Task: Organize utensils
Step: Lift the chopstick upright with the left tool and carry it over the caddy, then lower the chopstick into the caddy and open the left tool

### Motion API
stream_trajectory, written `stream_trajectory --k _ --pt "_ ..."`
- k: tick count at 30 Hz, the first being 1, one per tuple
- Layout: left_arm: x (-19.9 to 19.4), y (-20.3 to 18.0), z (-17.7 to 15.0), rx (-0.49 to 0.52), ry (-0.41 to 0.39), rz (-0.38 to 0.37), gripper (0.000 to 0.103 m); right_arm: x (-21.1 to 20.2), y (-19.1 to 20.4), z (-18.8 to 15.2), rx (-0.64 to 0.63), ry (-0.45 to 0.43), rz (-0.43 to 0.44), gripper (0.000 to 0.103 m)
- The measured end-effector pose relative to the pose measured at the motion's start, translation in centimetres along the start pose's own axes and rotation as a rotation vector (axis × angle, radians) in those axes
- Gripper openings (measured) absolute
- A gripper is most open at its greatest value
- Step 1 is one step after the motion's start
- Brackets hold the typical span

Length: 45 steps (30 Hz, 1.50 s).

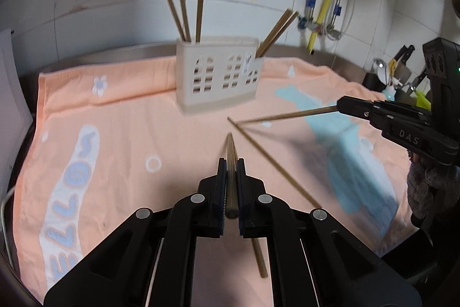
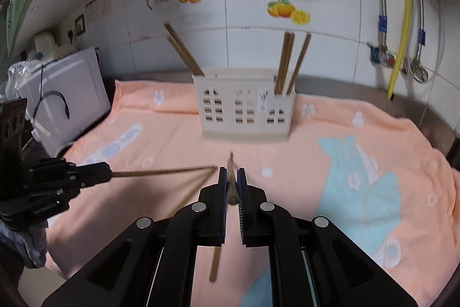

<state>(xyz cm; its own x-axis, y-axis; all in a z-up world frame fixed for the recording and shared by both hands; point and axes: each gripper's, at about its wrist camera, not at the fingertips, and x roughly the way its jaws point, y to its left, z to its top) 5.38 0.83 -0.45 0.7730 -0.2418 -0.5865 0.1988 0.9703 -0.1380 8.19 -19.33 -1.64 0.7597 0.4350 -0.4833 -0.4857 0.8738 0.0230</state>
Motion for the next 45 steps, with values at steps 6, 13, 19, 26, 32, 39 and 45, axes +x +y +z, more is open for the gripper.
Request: stream_trajectory --k 6,13,19,26,32,39,45 --pt "-0.4 -0.6 2.5 0.036 -0.034 -0.014 0.005 -0.1 0.1 2.9 -0.043 -0.019 0.007 0.007" --pt "-0.4 -0.7 6.6 0.066 -0.06 -0.019 0.005 -0.9 -1.2 8.0 -0.053 -0.055 0.017 0.007" --pt "-0.4 -1.2 9.8 0.098 -0.09 -0.02 0.005 -1.6 -2.0 12.2 -0.072 -0.089 0.009 0.006" --pt "-1.5 -2.0 15.8 0.118 -0.188 -0.027 0.005 -1.9 -2.6 16.6 -0.087 -0.13 -0.001 0.006" --pt "-1.7 -2.7 20.2 0.13 -0.272 -0.002 0.005 -1.3 -3.6 19.3 -0.076 -0.148 -0.004 0.006" --pt "0.0 -2.0 23.0 0.141 -0.311 0.09 0.005 -0.2 -4.9 21.2 -0.051 -0.168 -0.023 0.006" --pt "3.0 -0.7 23.0 0.12 -0.272 0.127 0.005 2.4 -6.0 21.6 -0.042 -0.13 -0.053 0.007"
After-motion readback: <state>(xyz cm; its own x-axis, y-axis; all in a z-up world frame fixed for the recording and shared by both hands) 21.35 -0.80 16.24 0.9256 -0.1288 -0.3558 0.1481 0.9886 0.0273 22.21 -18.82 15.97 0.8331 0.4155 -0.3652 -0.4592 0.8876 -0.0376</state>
